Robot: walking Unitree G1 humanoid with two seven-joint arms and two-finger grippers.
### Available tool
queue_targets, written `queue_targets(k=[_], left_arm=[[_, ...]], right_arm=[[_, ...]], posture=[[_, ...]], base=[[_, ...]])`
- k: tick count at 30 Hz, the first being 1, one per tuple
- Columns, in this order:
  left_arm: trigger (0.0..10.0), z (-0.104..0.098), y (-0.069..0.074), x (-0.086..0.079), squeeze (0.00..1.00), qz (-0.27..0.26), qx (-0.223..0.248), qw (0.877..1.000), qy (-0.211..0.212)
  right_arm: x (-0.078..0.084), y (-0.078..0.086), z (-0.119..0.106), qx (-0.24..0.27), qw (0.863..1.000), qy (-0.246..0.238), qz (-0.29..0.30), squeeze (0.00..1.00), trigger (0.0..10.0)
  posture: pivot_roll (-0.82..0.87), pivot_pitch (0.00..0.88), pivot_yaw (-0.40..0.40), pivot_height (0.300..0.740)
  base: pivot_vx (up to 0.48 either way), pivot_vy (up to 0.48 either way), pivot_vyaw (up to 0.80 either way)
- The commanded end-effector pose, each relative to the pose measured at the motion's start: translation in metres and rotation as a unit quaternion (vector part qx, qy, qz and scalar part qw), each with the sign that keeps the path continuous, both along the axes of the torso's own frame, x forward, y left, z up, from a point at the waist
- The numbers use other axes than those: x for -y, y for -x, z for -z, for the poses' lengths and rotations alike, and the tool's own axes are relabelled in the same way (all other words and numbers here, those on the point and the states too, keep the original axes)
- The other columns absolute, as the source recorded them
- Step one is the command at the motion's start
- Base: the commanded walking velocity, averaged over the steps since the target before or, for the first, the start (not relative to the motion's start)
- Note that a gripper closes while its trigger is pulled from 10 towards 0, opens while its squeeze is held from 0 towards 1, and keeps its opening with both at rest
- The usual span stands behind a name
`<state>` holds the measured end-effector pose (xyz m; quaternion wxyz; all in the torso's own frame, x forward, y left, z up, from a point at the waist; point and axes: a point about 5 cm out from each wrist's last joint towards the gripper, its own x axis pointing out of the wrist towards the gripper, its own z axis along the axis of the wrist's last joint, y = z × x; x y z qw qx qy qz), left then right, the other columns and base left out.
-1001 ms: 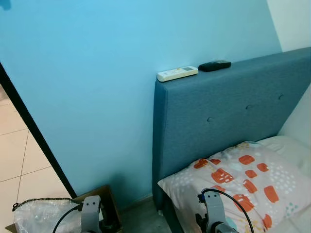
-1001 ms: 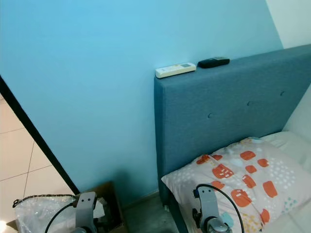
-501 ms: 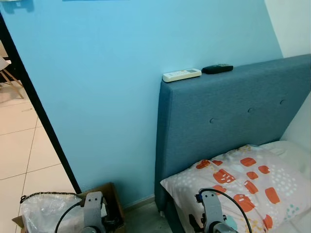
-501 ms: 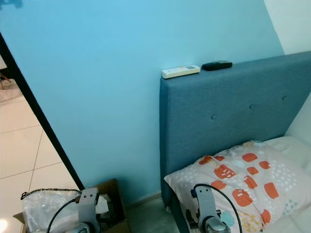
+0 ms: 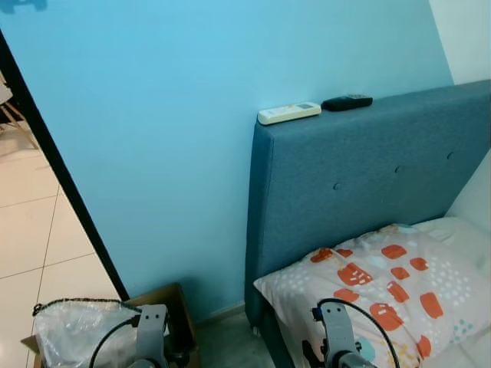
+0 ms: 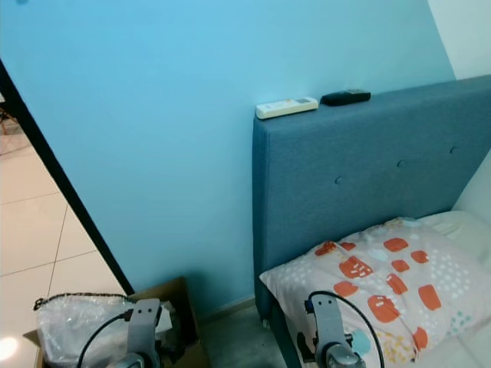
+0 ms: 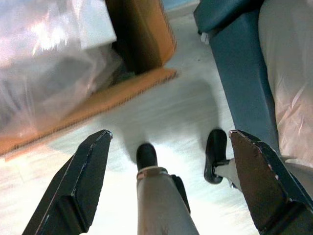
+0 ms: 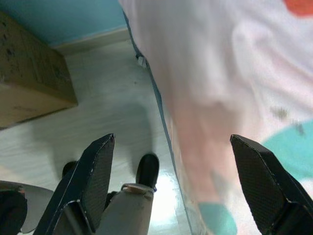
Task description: Clean up the room
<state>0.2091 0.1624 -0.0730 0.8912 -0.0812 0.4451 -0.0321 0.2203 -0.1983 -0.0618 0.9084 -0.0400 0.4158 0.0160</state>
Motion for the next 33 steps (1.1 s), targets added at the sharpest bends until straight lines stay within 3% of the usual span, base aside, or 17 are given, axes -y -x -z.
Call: queue_targets(k=[1, 27, 33], left_arm=[[10.0, 0.0045, 0.0077, -0.0007, 0.0, 0.005, -0.017, 1.0, -0.006], [10.0, 0.0072, 0.0124, 0.0019, 0.0, 0.012, -0.027, 1.0, -0.008], [10.0, 0.0075, 0.013, 0.0026, 0.0, 0.012, -0.028, 1.0, -0.006]], right_arm=[[0.0015, 0.0048, 0.0031, -0.013, 1.0, -0.001, 0.009, 0.0, 10.0], [0.0041, 0.0054, 0.0032, -0.016, 1.0, 0.008, 0.01, 0.0, 10.0], [0.0055, 0.0082, 0.005, -0.028, 0.999, 0.008, 0.016, 0.0, 10.0]], posture=[[0.06, 0.0, -0.013, 0.723], [0.05, 0.0, -0.018, 0.723], [0.05, 0.0, -0.02, 0.723]], base=[[-0.326, 0.0, 0.0], [-0.369, 0.0, 0.0], [-0.371, 0.0, -0.66]])
